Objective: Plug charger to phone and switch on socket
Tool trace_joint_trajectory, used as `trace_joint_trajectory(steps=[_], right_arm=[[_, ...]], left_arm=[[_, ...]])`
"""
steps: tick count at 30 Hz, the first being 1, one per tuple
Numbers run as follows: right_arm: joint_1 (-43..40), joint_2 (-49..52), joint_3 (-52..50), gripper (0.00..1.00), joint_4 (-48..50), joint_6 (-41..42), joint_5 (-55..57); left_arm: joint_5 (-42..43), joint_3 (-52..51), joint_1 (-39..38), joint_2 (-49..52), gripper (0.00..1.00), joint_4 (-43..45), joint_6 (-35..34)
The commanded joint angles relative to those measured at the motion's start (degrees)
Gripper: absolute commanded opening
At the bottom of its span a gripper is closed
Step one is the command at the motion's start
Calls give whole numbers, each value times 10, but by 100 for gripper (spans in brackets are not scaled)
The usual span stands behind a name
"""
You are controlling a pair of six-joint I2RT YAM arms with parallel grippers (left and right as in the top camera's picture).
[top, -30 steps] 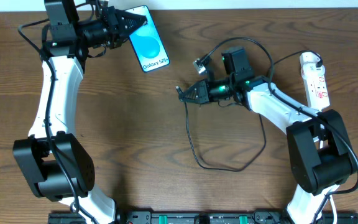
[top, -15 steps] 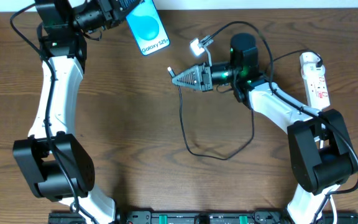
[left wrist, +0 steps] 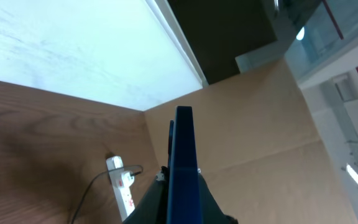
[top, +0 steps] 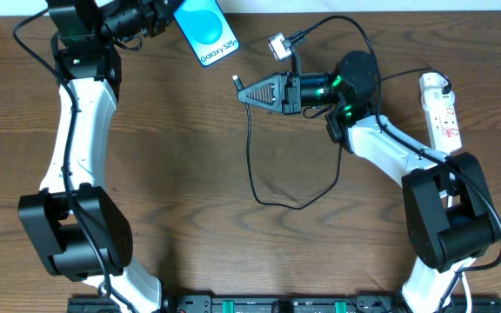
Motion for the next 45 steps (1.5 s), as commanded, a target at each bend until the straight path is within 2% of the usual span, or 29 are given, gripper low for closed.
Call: trace_joint_trajectory(steps=[1, 8, 26, 45], right_arm=[[-5, 0, 4, 1, 15, 49, 15], [-4, 0, 4, 1, 82, 99, 28], [-4, 0, 4, 1, 85, 100, 29], [0, 0, 4, 1, 89, 93, 29]], left_arm=[[-15, 12, 0, -11, 7, 8, -21], [-8, 12, -2, -11, 7, 8, -10], [37, 12, -26, -11, 7, 7, 22], [50, 12, -26, -11, 7, 7, 26]])
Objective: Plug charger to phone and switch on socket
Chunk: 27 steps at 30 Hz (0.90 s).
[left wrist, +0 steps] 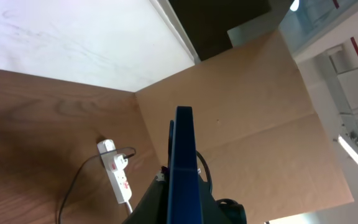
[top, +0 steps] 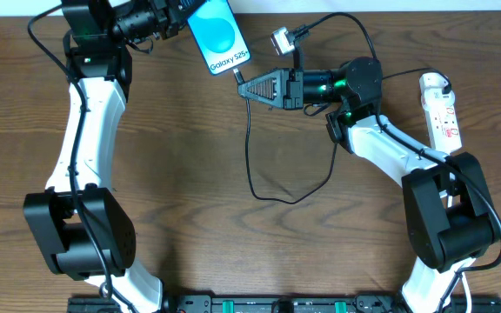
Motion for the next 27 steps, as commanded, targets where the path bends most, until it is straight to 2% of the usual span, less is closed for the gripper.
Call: trace_joint_trajectory(steps=[1, 27], right_arm=[[1, 0, 4, 1, 4, -9, 11], [3, 0, 4, 1, 3, -11, 17]], left_arm=[[12, 12, 1, -11, 7, 7, 6], [12, 12, -26, -11, 7, 7, 6]])
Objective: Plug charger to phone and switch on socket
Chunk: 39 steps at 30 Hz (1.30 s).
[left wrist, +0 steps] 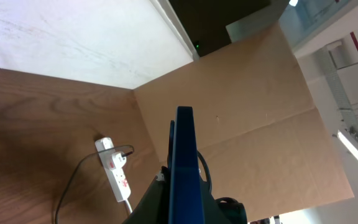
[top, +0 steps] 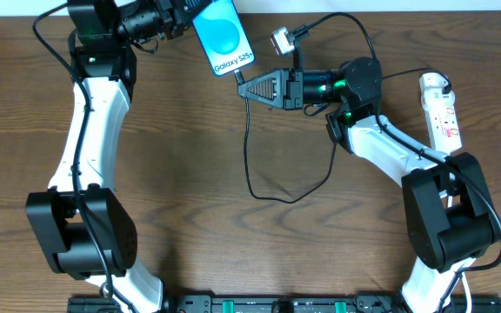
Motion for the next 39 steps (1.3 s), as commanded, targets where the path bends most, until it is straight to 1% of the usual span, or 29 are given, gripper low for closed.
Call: trace_joint_trajectory(steps=[1, 4, 7, 13, 14, 16, 17, 18, 19, 20, 25, 27, 32, 34, 36, 39], right_arm=[[2, 0, 4, 1, 2, -9, 19], [2, 0, 4, 1, 2, -9, 28], [2, 0, 4, 1, 2, -9, 38], [2, 0, 4, 1, 2, -9, 49], [2, 0, 4, 3, 2, -9, 50], [2, 0, 4, 22, 2, -9, 48], [2, 0, 4, 36, 2, -10, 47], [1, 0, 4, 58, 2, -15, 46], [0, 0, 4, 84, 2, -25, 42], [-2, 0, 4, 99, 2, -29, 38], [-37, 0, 4, 99, 0, -36, 23], [-51, 0, 4, 99, -19, -47, 23], [-94, 0, 4, 99, -216, -131, 54], [-103, 0, 4, 99, -325, -186, 82], [-105, 0, 4, 98, -441, -250, 125], [-105, 0, 4, 97, -539, -301, 167]], left_arm=[[14, 11, -15, -11, 7, 7, 6], [32, 11, -15, -11, 8, 7, 28], [69, 11, -15, -11, 7, 7, 51], [105, 10, -15, -11, 8, 7, 55], [104, 10, -15, -11, 7, 7, 55], [104, 10, -15, -11, 8, 7, 55], [103, 10, -15, -11, 8, 7, 55], [102, 10, -14, -11, 8, 7, 55], [102, 10, -14, -11, 7, 7, 55], [103, 10, -12, -11, 8, 7, 55], [102, 10, 13, -11, 8, 7, 59], [102, 10, 23, -11, 8, 7, 59], [102, 10, 54, -11, 7, 7, 60], [101, 9, 63, -11, 7, 6, 73], [86, 7, 73, -11, 8, -20, 82], [68, -1, 76, -11, 7, -45, 109]])
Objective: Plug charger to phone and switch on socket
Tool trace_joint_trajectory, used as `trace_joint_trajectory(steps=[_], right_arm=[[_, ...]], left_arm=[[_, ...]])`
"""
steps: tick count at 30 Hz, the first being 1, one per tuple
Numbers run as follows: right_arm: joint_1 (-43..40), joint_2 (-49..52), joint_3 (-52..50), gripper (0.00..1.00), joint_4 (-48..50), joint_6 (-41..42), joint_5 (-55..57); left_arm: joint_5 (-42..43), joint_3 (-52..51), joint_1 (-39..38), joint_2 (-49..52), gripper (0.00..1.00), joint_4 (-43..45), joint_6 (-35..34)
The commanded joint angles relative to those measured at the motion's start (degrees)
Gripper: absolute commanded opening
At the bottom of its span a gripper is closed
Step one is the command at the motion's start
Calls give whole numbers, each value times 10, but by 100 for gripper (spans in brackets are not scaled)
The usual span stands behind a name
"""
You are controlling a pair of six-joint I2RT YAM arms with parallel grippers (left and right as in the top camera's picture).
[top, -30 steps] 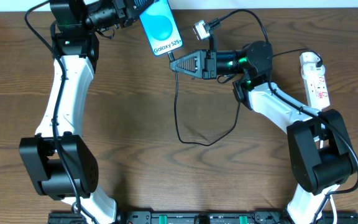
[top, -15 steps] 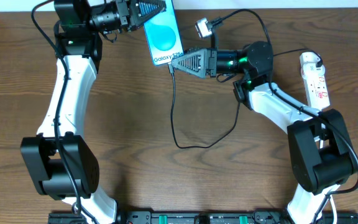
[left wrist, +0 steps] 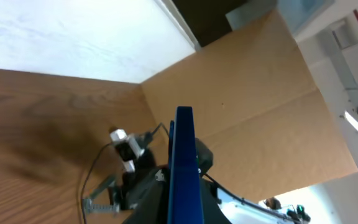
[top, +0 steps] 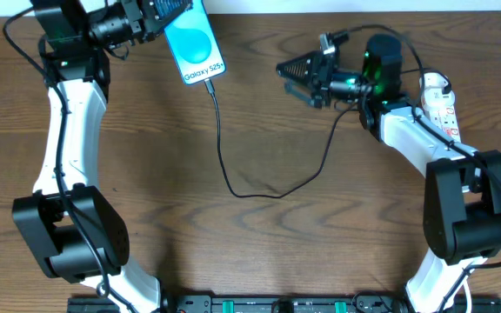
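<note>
My left gripper (top: 169, 16) is shut on the top end of a blue phone (top: 195, 48), held raised at the back left with its screen facing up. A black charger cable (top: 220, 156) is plugged into the phone's bottom edge, loops across the table and runs back toward the white socket strip (top: 443, 109) at the far right. Between the two, my right gripper (top: 290, 78) stands open and holds nothing, clear of the phone. In the left wrist view the phone (left wrist: 182, 162) shows edge-on between the jaws, with the right gripper (left wrist: 101, 198) beyond it.
Brown cardboard walls (left wrist: 253, 106) stand along the back and right side of the wooden table (top: 233, 252). The right arm's base reaches in next to the socket strip. The cable's slack loop lies mid-table.
The cable's plug now sits in the phone's bottom edge. My right gripper has let go of it, opened and drawn back to the right. The left gripper has carried the phone a little left.
At first my left gripper held the phone at the back left, and the right gripper held the cable's plug some way off. Then phone and plug stood close together. Now the plug is in the phone and the right gripper is open and apart.
</note>
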Motion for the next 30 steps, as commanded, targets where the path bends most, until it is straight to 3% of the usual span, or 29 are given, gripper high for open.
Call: trace_joint_trajectory(steps=[1, 11, 18, 30], right_arm=[[0, 0, 2, 96, -68, -109, 64], [-13, 0, 2, 91, -241, -200, 155], [-42, -3, 2, 86, -289, -220, 202], [-85, -42, 2, 89, -332, -283, 201]], left_arm=[[-26, -4, 6, -11, 7, -25, 47], [-244, -23, -6, 1, 7, -409, 292], [-306, -23, -37, 35, 8, -478, 319], [-316, -23, -136, 168, 8, -472, 336]])
